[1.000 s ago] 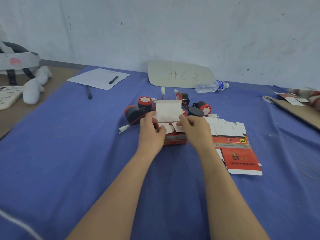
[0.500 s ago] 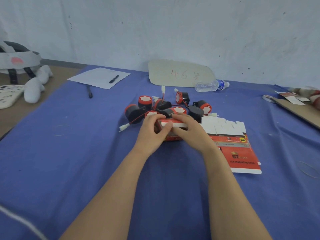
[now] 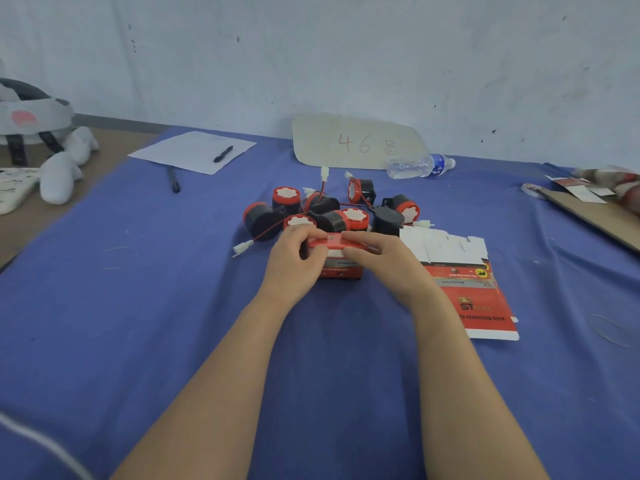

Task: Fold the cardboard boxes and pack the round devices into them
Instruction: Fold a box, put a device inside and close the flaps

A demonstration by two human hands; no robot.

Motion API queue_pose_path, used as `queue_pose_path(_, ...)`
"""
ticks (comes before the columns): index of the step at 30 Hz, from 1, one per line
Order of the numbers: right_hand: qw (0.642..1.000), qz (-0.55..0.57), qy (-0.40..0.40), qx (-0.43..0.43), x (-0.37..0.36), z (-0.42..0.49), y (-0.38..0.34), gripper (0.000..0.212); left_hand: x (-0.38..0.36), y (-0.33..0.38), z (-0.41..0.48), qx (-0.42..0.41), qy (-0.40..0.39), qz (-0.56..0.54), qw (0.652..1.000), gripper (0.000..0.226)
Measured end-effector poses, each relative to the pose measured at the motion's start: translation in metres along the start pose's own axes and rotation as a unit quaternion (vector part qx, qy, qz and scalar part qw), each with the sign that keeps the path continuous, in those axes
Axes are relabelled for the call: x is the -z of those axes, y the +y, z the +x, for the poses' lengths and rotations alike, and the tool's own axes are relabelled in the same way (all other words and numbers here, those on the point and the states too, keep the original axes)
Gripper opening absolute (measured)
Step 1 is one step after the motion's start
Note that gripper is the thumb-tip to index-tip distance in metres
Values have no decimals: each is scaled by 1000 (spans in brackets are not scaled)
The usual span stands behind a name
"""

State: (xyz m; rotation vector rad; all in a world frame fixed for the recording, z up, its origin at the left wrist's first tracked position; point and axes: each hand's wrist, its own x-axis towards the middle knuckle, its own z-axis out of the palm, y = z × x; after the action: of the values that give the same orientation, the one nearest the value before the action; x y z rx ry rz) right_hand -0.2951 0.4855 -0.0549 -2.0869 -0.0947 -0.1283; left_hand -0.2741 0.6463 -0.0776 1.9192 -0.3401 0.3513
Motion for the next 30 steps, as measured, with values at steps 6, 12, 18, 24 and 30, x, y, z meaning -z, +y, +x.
queue_pose_path(6, 999, 30, -8, 19, -1, -2, 1, 28, 0, 1, -2, -12, -7, 2, 1000, 21)
queue_pose_path(12, 994, 102, 6, -48, -2, -3, -2, 18, -2, 4, 1, 28, -15, -17, 999, 20)
queue_pose_path(18, 978, 160, 49, -126, -11, 3, -3, 37, -13, 8, -4, 52, -13, 29, 998, 29)
queue_pose_path(24, 965, 209, 40, -153, -18, 0, -4, 32, -19, 13, -9, 89, -9, 1, 996, 40)
queue_pose_path(30, 969, 176, 70, -157, -26, -1, -4, 29, -22, 13, -10, 112, 33, -48, 992, 45)
